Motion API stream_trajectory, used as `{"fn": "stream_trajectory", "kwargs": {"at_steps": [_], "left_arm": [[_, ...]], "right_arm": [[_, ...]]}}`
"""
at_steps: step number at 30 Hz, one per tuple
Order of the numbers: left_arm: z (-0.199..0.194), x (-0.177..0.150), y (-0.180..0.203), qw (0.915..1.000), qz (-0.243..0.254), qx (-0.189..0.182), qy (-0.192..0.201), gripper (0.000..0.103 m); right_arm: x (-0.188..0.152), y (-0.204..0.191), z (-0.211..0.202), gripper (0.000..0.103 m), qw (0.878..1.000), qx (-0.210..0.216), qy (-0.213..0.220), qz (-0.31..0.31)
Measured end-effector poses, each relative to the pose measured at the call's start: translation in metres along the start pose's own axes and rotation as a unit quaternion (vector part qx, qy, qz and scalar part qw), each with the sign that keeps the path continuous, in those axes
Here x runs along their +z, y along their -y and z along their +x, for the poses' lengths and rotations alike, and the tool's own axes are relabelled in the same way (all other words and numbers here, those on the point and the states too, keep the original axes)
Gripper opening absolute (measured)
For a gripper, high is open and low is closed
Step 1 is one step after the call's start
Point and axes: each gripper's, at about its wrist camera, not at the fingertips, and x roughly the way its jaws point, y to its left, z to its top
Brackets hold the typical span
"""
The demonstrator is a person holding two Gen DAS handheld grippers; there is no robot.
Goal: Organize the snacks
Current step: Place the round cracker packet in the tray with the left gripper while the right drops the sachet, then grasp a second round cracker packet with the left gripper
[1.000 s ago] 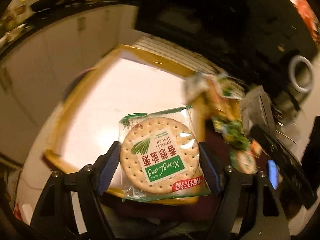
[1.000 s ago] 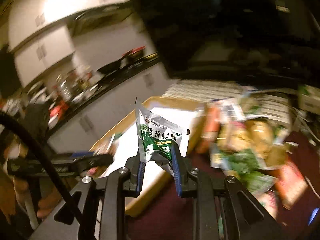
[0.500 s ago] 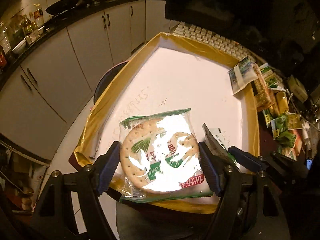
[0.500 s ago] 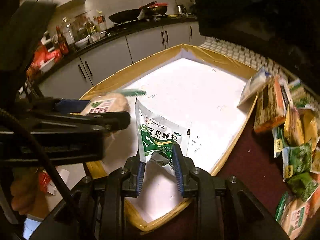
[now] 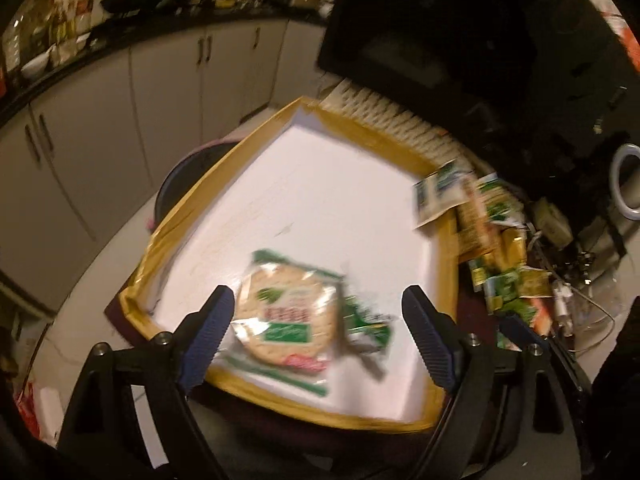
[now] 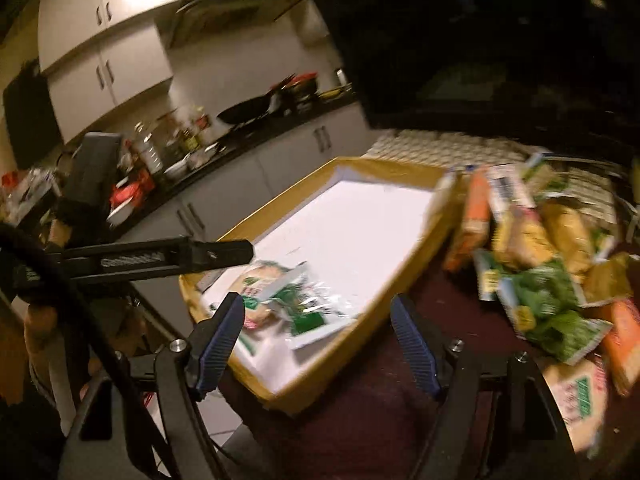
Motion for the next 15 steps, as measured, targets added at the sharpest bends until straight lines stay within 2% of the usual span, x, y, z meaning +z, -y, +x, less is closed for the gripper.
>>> {"fn": "stream_trajectory", "kwargs": {"at_steps": [3,8,10,15], "left_arm": [[-0.003,-0.001,0.02,0.999,0.014,-0.042,-0.004,0.087],[-0.003,-0.01,0.057,0.9928,0.056,-0.104,-0.02,0.087],[0.001,-0.014,0.071,0.99,0.072,-0.118,-0.029,0.087],[0.006,-0.026,0.097,0.9861,0.103,-0.124,-0.041,0.087]], "right_arm": [[-0.003,0.014,-0.018,0.075,1.0,-0.02,0.013,0.013],[-0.004,0.051,-0.041,0.075,0.997,-0.046,-0.008,0.054],[-0.009,0.067,-0.048,0.075,0.995,-0.054,-0.013,0.077],[-0.025,0.096,-0.064,0.075,0.988,-0.095,-0.035,0.115]]}}
